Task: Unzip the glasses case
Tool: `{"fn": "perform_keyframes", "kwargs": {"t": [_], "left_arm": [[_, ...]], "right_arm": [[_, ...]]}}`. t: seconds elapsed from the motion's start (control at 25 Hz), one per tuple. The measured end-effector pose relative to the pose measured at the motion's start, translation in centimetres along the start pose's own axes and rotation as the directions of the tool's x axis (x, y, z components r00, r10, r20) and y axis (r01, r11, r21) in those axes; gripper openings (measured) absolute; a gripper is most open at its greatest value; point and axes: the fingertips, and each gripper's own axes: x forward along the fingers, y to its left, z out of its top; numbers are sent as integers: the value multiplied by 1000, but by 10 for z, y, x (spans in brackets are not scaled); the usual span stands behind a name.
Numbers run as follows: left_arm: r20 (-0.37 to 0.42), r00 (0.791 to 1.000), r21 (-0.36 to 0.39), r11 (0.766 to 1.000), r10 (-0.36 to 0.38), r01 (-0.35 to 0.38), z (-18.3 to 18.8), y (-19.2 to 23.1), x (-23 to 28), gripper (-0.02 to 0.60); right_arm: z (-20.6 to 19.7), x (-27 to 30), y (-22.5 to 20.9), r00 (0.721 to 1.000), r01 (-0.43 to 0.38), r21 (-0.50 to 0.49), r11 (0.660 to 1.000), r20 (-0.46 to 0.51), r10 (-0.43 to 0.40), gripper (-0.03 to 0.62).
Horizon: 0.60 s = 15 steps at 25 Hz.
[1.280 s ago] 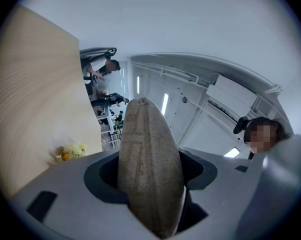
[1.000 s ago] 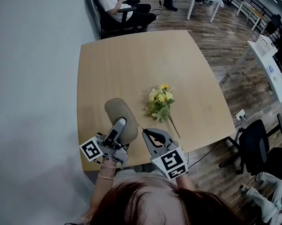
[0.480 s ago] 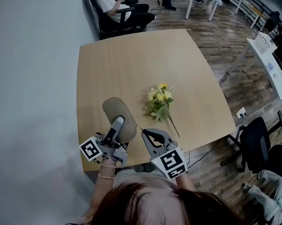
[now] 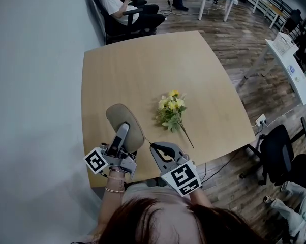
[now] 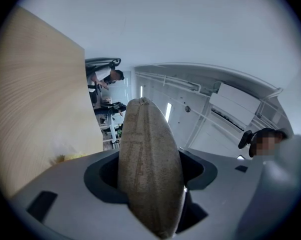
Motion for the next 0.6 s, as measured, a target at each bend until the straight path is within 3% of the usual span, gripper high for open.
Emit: {"fn": "perform_keyframes", "kwargs": {"t": [0.6], "left_arm": [[4,1000,-29,999,-14,14,-4,8,21,288]], "right_arm": [[-2,-6,-8,1000,-2,13,1000,-6,2,18]]}}
